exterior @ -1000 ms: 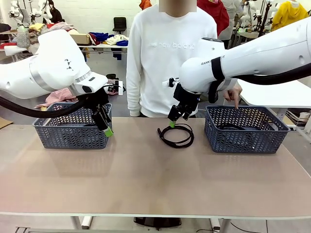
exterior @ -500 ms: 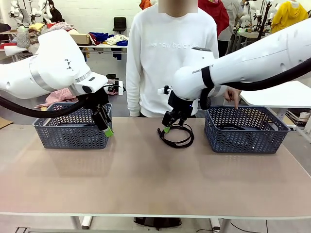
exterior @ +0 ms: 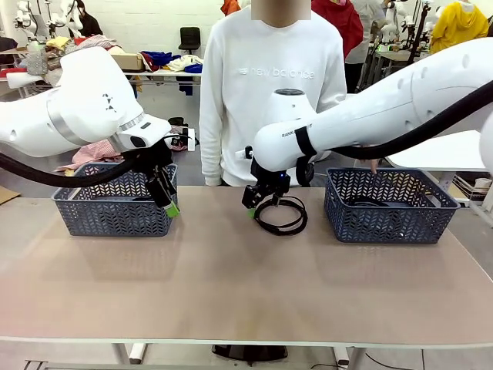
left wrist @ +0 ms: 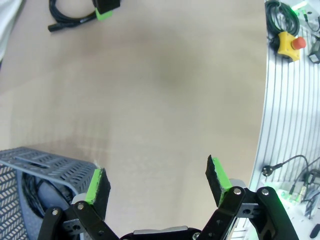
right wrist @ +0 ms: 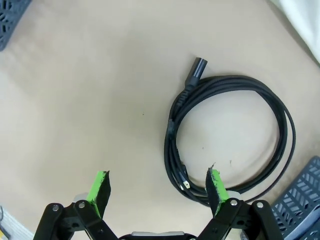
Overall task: Organize the cables according to human instructions.
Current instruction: Pick up a bundle of cables and place it in the basket indicated by the human.
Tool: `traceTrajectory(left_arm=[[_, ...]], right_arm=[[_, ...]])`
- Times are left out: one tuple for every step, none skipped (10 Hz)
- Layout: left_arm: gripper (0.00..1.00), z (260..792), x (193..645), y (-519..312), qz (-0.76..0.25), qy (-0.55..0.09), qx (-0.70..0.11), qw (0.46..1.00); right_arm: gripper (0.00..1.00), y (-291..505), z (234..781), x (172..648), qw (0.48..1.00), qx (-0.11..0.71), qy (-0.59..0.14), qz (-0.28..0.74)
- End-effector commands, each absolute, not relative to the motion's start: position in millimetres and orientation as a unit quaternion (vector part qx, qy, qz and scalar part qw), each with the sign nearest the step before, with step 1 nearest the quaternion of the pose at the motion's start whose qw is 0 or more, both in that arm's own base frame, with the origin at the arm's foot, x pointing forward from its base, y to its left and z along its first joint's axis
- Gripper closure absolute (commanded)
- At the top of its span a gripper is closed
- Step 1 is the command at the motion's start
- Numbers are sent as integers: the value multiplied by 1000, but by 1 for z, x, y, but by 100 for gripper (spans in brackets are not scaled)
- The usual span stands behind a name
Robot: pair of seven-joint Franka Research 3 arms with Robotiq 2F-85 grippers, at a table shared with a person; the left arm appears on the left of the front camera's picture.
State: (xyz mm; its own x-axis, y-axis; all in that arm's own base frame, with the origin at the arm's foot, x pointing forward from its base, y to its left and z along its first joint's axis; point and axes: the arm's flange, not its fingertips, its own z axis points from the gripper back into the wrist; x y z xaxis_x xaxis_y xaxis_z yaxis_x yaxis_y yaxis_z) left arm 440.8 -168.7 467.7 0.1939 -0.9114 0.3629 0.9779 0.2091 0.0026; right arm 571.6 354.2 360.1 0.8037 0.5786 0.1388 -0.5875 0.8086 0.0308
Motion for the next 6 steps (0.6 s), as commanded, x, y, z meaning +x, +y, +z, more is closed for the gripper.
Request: traceTrajectory(left_arm=[[0,469,441,-165,-624,-144,-115,760],[0,469,441,-165,-624,-144,-115,760],[0,469,441,-165,-624,-144,-115,760],[0,469,441,-165,-624,-144,-115,760],[0,469,441,-165,-624,-144,-115,760],[0,469,441,-165,-624,-144,-115,760]], right_arm=[[0,364,357,586,956,9,-46,291],[0,366,354,591,957,4,-41,289],[0,368,351,596,957,6,-38,289],[0,370,347,602,957,8,-35,289],[0,371,343,606,957,12,-30,289],[0,372,338,609,957,13,-27,289]])
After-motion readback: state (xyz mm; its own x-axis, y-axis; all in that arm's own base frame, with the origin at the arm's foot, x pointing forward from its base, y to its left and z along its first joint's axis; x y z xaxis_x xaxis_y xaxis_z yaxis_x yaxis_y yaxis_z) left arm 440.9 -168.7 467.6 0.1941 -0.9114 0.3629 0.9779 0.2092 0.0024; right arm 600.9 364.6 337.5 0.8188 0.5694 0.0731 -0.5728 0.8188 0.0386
